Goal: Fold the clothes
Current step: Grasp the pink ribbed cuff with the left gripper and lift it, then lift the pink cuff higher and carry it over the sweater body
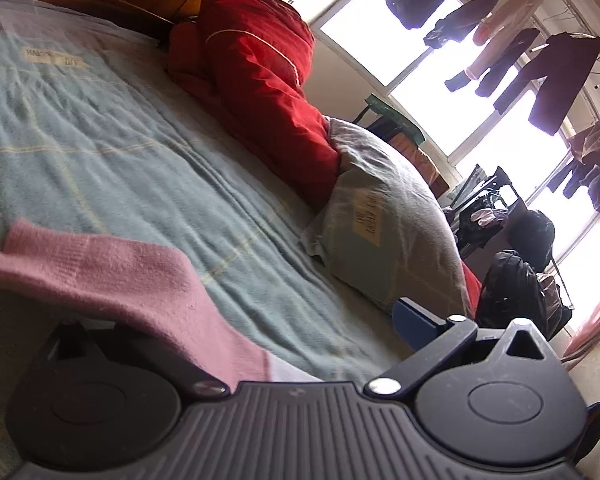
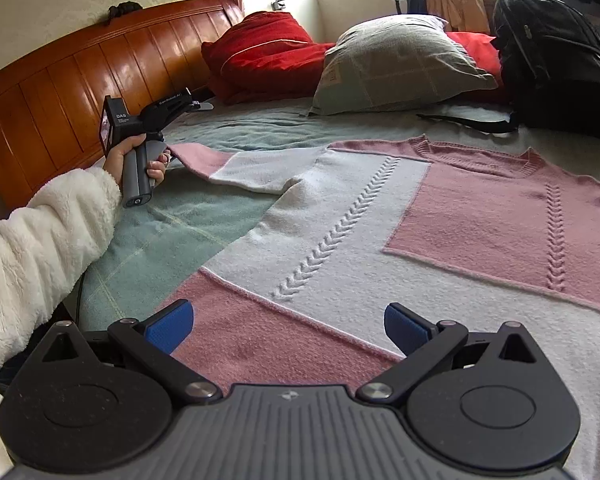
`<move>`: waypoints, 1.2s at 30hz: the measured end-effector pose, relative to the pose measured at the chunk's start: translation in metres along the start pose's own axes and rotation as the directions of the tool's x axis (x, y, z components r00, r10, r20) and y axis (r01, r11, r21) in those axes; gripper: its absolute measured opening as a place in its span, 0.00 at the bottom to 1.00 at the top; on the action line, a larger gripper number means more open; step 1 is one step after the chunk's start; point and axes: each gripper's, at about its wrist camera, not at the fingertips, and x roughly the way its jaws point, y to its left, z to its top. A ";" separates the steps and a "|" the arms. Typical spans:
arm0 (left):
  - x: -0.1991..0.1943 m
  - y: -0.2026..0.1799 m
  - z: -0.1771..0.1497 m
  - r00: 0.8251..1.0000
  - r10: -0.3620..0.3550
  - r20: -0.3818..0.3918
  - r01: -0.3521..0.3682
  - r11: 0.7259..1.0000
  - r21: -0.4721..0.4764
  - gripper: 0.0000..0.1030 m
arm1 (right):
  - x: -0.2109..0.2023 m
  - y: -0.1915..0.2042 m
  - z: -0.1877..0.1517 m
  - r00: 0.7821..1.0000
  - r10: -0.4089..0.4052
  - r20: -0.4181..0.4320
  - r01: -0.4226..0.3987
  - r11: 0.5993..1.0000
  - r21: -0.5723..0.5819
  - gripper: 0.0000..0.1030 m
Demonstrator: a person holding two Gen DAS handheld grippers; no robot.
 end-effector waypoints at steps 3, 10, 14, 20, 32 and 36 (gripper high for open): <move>0.000 -0.011 -0.001 1.000 -0.015 -0.018 0.015 1.000 -0.012 0.99 | -0.006 -0.004 0.000 1.000 -0.012 0.008 0.012 1.000 0.012 1.00; -0.004 -0.044 -0.005 0.998 -0.041 -0.053 0.040 0.999 -0.004 0.99 | -0.021 -0.010 -0.007 1.000 -0.020 -0.001 0.020 1.000 0.015 1.00; -0.004 -0.068 -0.008 0.996 -0.048 -0.072 0.049 0.999 0.015 0.99 | -0.036 -0.016 -0.011 0.999 -0.022 0.023 0.022 0.999 0.028 1.00; -0.004 -0.105 -0.015 0.994 -0.062 -0.087 0.068 0.996 0.058 0.99 | -0.056 -0.029 -0.018 0.998 -0.043 0.048 0.040 0.998 0.055 1.00; 0.003 -0.171 -0.035 0.989 -0.076 -0.130 0.093 0.987 0.135 0.99 | -0.076 -0.054 -0.038 0.998 -0.066 -0.005 0.067 0.994 0.086 1.00; 0.006 -0.192 -0.042 0.987 -0.076 -0.140 0.097 0.983 0.154 0.99 | -0.077 -0.063 -0.045 0.995 -0.082 -0.054 0.088 0.991 0.104 1.00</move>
